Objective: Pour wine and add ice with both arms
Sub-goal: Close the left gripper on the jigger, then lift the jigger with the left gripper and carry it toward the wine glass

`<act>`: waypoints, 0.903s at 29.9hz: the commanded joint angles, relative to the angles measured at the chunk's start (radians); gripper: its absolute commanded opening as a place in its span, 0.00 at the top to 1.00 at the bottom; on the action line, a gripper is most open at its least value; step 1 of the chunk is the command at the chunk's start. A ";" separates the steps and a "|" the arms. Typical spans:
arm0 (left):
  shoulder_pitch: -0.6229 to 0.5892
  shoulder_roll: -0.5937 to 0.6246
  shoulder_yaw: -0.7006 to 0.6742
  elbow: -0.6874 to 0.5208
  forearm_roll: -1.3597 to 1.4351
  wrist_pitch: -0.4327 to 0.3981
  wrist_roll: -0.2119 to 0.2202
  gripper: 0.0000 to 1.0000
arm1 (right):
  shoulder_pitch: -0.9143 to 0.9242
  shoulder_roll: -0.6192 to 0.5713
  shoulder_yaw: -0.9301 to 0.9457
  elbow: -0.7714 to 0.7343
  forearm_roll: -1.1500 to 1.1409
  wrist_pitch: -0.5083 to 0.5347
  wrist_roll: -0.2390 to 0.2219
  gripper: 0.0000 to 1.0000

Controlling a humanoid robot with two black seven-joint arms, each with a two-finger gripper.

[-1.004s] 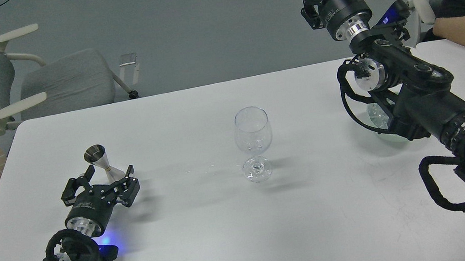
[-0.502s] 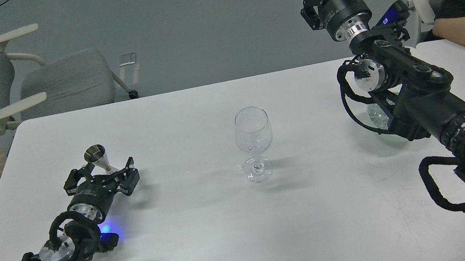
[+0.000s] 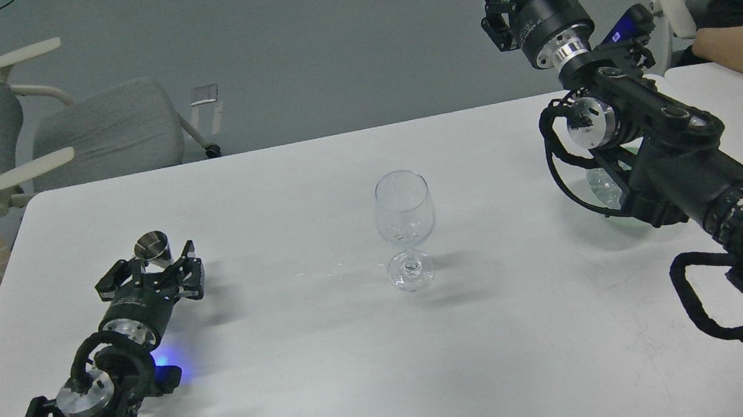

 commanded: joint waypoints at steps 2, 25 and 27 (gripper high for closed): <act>0.003 0.005 -0.001 0.003 0.000 -0.001 0.000 0.65 | 0.003 0.000 0.000 0.000 -0.002 0.000 0.000 0.00; -0.047 0.045 0.000 -0.007 -0.002 -0.047 0.019 1.00 | 0.003 0.000 0.000 -0.002 0.000 -0.009 0.000 0.00; -0.053 0.075 0.014 -0.026 0.000 -0.040 0.039 1.00 | 0.001 0.000 0.000 -0.002 0.000 -0.009 0.000 0.00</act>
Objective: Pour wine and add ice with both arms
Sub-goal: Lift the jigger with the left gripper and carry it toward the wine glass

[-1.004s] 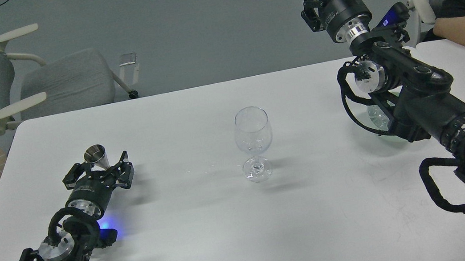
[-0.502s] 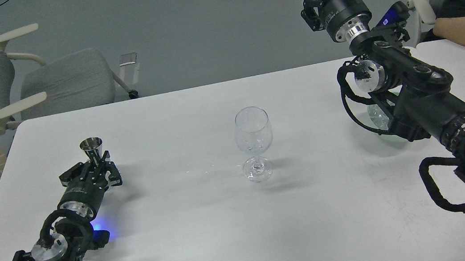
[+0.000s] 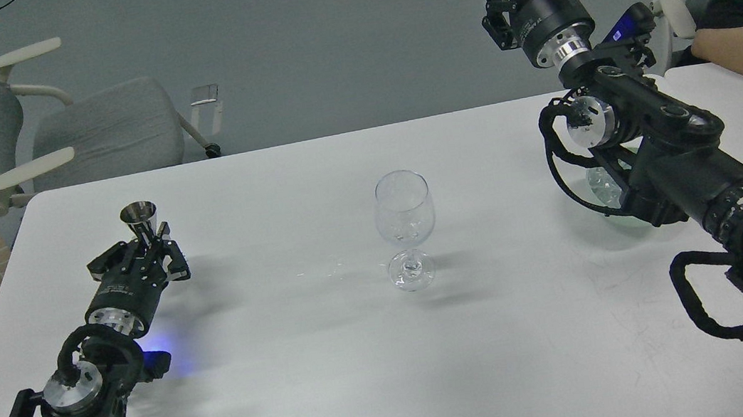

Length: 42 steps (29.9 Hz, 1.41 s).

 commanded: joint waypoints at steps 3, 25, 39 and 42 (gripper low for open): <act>-0.014 0.060 0.033 -0.047 0.003 0.011 0.042 1.00 | -0.003 0.000 0.000 0.000 0.004 0.000 0.000 0.00; 0.025 0.061 0.106 -0.499 0.003 0.245 0.105 1.00 | -0.077 -0.054 0.002 0.014 0.007 0.002 0.000 0.00; 0.051 0.055 0.255 -0.640 0.053 0.299 0.105 1.00 | -0.098 -0.054 0.002 0.014 0.007 0.000 0.000 0.00; 0.052 0.055 0.299 -0.647 0.086 0.302 0.104 1.00 | -0.098 -0.054 0.000 0.012 0.007 0.002 0.000 0.00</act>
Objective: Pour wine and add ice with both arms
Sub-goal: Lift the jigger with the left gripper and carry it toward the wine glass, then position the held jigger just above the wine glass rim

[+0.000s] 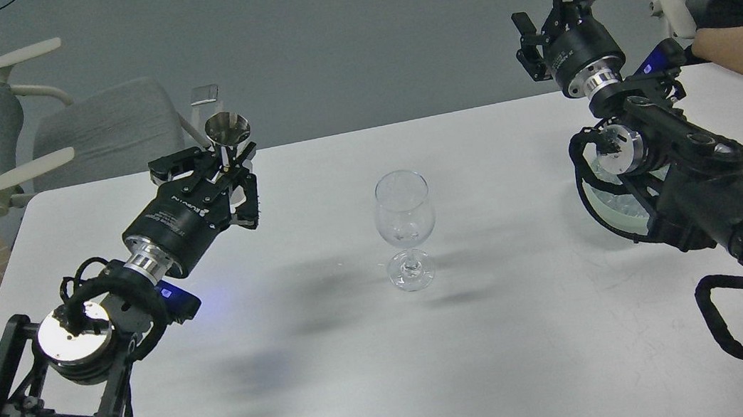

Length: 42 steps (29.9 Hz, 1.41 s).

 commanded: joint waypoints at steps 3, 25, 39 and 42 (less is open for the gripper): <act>-0.002 -0.014 0.062 -0.009 0.066 0.004 0.000 1.00 | 0.000 0.002 -0.001 -0.002 -0.002 0.001 0.000 0.00; -0.028 -0.109 0.159 -0.015 0.328 0.027 0.069 1.00 | -0.014 0.000 -0.001 0.000 -0.002 0.003 0.000 0.00; -0.082 -0.111 0.189 -0.017 0.393 0.036 0.093 1.00 | -0.016 0.002 -0.001 0.000 -0.002 0.003 0.000 0.00; -0.094 -0.111 0.194 -0.017 0.417 0.056 0.108 1.00 | -0.014 0.003 -0.001 0.000 -0.002 0.003 0.000 0.00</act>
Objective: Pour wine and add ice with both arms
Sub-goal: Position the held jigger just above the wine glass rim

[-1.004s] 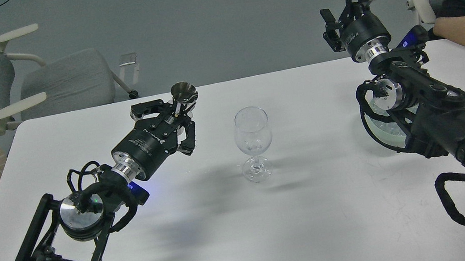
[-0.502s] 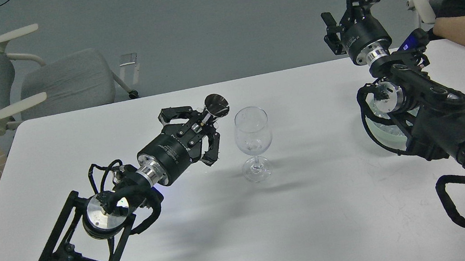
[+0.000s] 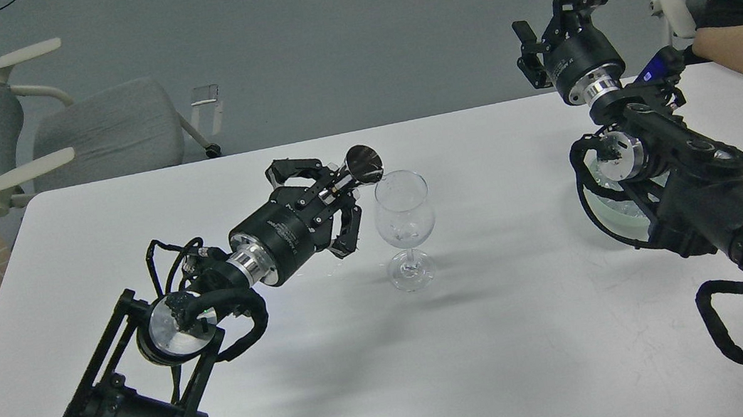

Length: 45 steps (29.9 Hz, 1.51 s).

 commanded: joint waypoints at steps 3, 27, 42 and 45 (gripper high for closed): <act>-0.028 -0.006 0.026 0.002 0.033 0.037 0.015 1.00 | 0.001 0.002 0.000 0.000 0.000 0.000 0.000 0.00; -0.085 0.001 0.034 -0.008 0.171 0.094 0.035 1.00 | -0.005 0.005 0.002 0.001 0.000 0.000 0.000 0.00; -0.077 0.020 0.038 -0.052 0.252 0.080 0.035 1.00 | -0.005 0.005 0.002 0.001 0.000 0.000 0.000 0.00; -0.074 0.022 0.038 -0.057 0.266 0.071 0.035 1.00 | -0.005 0.005 0.002 0.001 0.000 0.000 0.000 0.00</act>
